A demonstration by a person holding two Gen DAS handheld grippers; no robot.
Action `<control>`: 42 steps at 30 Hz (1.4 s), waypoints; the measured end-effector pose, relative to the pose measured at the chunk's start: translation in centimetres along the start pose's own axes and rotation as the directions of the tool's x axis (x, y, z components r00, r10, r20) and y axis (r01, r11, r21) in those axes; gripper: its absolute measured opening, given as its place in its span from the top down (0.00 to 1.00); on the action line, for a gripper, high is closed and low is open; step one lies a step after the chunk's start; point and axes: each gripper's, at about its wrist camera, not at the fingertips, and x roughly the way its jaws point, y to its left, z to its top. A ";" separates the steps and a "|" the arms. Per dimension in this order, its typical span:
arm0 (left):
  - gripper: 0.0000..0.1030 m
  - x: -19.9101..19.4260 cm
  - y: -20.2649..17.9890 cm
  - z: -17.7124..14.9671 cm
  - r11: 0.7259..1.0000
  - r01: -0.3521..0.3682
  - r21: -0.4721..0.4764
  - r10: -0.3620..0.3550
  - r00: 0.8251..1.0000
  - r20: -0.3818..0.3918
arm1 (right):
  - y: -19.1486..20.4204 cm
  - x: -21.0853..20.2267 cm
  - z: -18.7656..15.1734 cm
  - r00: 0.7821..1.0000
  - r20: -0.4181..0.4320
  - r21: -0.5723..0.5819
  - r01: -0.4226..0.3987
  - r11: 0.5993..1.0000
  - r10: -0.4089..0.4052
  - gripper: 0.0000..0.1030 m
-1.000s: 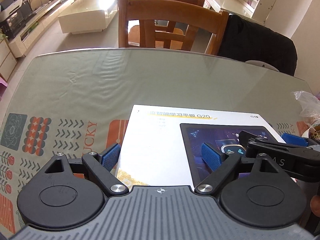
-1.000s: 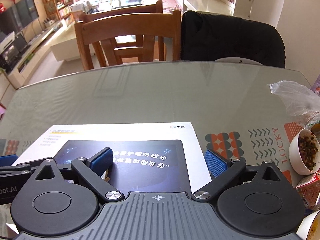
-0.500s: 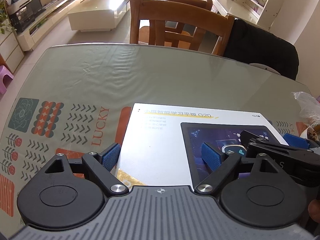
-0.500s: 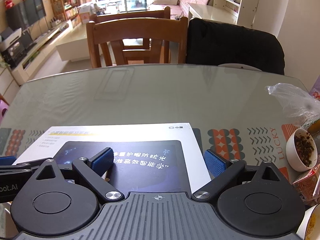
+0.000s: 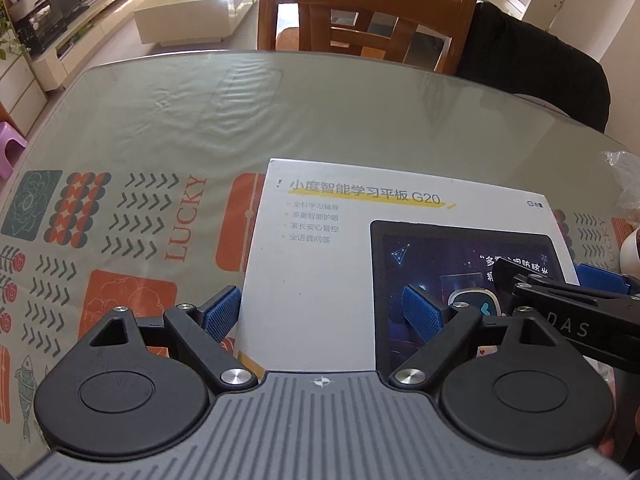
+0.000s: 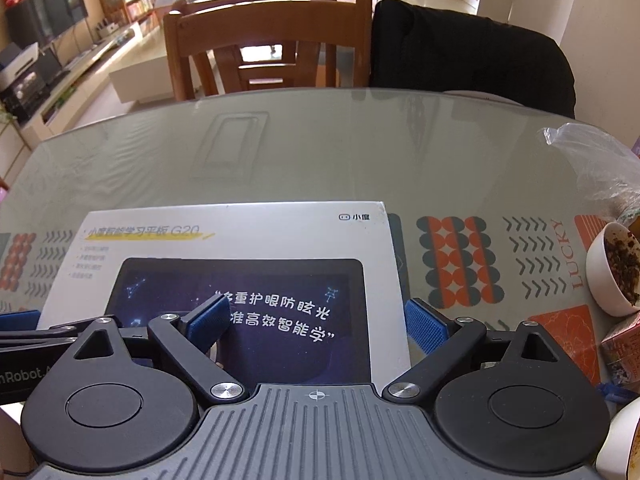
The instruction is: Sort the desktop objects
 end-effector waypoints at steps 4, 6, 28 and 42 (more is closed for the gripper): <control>0.00 1.0 0.3 -0.3 1.000 0.008 0.010 -0.008 0.999 -0.033 | -0.1 0.5 -0.7 0.999 -0.033 -0.002 -0.007 1.000 0.007 0.07; 0.00 1.1 0.3 -0.3 1.000 0.012 0.021 -0.011 0.999 -0.036 | -0.1 0.5 -0.9 0.999 -0.036 -0.003 -0.012 1.000 0.012 0.07; 0.00 3.7 1.5 4.7 0.981 0.169 0.098 -0.136 0.951 -0.277 | -2.4 2.3 1.2 0.981 -0.140 0.059 -0.130 0.990 0.137 0.00; 0.00 5.1 4.2 5.1 0.954 0.300 -0.005 -0.286 0.905 -0.316 | -4.6 3.2 1.3 0.957 -0.140 0.064 -0.246 0.967 0.252 0.00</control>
